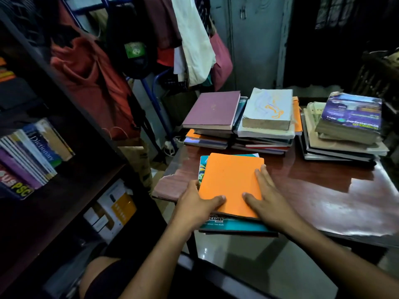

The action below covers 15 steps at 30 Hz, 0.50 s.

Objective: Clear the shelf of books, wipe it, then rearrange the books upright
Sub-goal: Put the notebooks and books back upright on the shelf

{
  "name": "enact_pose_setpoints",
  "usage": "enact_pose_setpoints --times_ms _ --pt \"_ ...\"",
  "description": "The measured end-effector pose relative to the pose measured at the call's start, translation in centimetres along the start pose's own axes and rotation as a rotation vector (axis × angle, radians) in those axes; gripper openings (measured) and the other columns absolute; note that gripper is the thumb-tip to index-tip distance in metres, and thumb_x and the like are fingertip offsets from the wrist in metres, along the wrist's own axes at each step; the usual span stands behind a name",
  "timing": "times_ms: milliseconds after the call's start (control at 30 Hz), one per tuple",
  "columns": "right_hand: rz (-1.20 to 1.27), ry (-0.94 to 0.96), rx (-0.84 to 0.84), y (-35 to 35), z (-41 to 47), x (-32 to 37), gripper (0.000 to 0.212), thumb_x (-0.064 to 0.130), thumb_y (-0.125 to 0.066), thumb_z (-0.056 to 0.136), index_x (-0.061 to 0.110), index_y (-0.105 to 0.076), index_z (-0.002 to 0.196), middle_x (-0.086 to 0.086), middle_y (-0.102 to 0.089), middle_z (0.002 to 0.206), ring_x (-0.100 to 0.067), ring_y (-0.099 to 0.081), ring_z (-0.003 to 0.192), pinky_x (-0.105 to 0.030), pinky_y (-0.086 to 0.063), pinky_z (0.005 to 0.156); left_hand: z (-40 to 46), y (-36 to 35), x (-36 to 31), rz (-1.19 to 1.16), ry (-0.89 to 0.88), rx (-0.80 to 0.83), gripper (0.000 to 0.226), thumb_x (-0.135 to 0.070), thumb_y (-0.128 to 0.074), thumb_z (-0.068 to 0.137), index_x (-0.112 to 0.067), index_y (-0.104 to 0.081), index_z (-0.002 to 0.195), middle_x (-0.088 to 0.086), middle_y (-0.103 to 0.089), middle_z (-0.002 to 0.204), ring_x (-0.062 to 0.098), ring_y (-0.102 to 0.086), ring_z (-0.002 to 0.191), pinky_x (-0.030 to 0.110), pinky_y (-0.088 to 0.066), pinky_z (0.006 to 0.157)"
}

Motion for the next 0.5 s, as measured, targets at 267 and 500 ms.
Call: enact_pose_setpoints --times_ms 267,500 --pt "-0.124 0.065 0.15 -3.2 -0.6 4.4 0.089 0.049 -0.052 0.1 0.017 0.004 0.161 -0.002 0.027 0.164 -0.015 0.017 0.154 -0.03 0.003 0.123 -1.8 2.0 3.0 -0.596 0.239 0.103 0.046 -0.022 -0.078 0.087 -0.026 -0.05 0.124 0.007 -0.075 0.107 0.026 -0.076 0.087 0.037 -0.062 0.072" --pt "-0.007 0.338 0.264 -9.9 0.0 14.9 0.09 0.05 -0.059 0.095 0.022 -0.005 0.162 0.006 0.021 0.166 -0.009 0.007 0.154 -0.021 -0.002 0.118 -4.8 13.7 8.0 -0.707 0.044 -0.194 0.071 -0.007 -0.076 0.086 -0.038 -0.04 0.14 -0.007 -0.064 0.119 0.017 -0.073 0.089 0.026 -0.057 0.063"
Point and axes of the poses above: each hand's wrist, its own z-axis towards the middle knuckle, its own y-axis out of the back of the hand, x = y × z, the point moved 7 cm from there along z, towards the middle knuckle
